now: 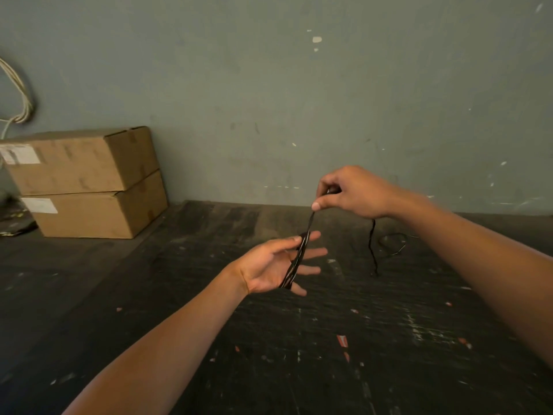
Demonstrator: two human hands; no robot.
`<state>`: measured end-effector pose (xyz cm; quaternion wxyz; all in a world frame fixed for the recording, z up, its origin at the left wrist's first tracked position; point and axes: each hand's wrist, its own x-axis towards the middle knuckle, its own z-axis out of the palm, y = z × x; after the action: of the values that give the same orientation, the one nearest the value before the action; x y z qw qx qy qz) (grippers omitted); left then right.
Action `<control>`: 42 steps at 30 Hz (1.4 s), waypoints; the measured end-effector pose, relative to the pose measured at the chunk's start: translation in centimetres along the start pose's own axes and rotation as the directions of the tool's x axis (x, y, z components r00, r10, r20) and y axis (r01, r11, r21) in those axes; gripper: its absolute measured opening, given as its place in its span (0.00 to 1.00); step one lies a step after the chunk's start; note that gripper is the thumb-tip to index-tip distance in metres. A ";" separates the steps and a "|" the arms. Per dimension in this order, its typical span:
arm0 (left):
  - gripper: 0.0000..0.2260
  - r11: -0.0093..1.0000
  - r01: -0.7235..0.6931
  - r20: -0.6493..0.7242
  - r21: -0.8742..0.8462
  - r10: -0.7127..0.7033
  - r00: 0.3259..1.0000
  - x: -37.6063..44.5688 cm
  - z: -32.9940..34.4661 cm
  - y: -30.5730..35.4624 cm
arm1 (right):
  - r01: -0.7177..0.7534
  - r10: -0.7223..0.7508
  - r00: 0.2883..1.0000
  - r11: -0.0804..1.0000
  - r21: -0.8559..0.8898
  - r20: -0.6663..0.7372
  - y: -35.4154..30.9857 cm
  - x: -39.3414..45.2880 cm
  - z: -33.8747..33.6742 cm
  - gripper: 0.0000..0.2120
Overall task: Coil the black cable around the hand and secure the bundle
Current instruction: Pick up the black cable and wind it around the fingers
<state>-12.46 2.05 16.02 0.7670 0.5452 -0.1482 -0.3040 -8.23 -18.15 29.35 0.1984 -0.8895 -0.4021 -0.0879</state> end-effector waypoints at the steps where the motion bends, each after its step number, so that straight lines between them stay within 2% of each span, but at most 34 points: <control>1: 0.22 1.000 0.002 0.018 -0.012 -0.001 1.000 -0.1 0.1 0.0 | -0.001 0.001 1.000 1.000 0.006 -0.012 0.5 0.1 0.0 0.06; 4: 0.23 0.999 -0.002 0.090 -0.042 0.005 0.996 -0.3 0.6 0.0 | -0.030 0.033 0.999 0.996 0.078 -0.033 2.3 0.3 0.8 0.06; 8: 0.22 0.996 -0.015 0.199 -0.084 0.032 0.980 -0.6 1.8 0.5 | -0.104 0.105 0.994 0.916 0.386 0.019 4.0 -0.4 3.2 0.03; 11: 0.23 0.991 -0.064 0.215 -0.116 0.088 0.973 -0.7 2.5 1.0 | -0.140 0.158 0.987 0.840 0.524 0.011 4.6 -1.4 5.7 0.08; 15: 0.20 0.973 -0.157 0.211 -0.169 0.191 0.959 -0.7 2.8 2.3 | -0.193 0.195 0.979 0.772 0.605 0.063 5.1 -2.8 10.6 0.11; 20: 0.18 0.944 -0.222 0.137 -0.243 0.260 0.956 -0.3 2.6 3.4 | -0.270 0.167 0.960 0.774 0.573 0.226 3.6 -5.4 16.2 0.14; 23: 0.17 0.932 -0.239 0.103 -0.272 0.275 0.956 0.0 2.3 3.4 | -0.227 0.082 0.957 0.810 0.542 0.278 1.4 -6.5 17.9 0.12; 26: 0.17 0.931 -0.250 0.054 -0.267 0.274 0.960 0.3 1.6 3.4 | -0.141 0.007 0.955 0.890 0.433 0.296 -0.5 -7.3 17.9 0.10; 29: 0.19 0.942 -0.247 -0.032 -0.229 0.246 0.969 0.2 0.6 3.0 | -0.080 -0.034 0.940 0.945 0.317 0.340 -2.0 -7.5 16.5 0.11; 35: 0.19 0.972 -0.173 -0.120 -0.157 0.155 0.981 0.4 -0.2 1.2 | 0.061 -0.077 0.950 0.996 0.061 0.303 -4.2 -6.4 11.9 0.11; 39: 0.18 0.980 -0.128 -0.079 -0.153 0.117 0.990 0.6 -0.2 0.3 | 0.053 -0.042 0.968 0.998 -0.037 0.247 -3.8 -5.0 8.3 0.09; 42: 0.20 0.993 -0.087 -0.097 -0.078 0.080 0.992 0.5 -0.2 -0.1 | 0.051 -0.031 0.977 0.995 -0.087 0.210 -2.8 -3.8 5.4 0.08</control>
<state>-12.02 1.91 15.76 0.8069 0.5202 -0.1222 -0.2517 -12.88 -16.76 24.12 0.1122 -0.8935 -0.4344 -0.0169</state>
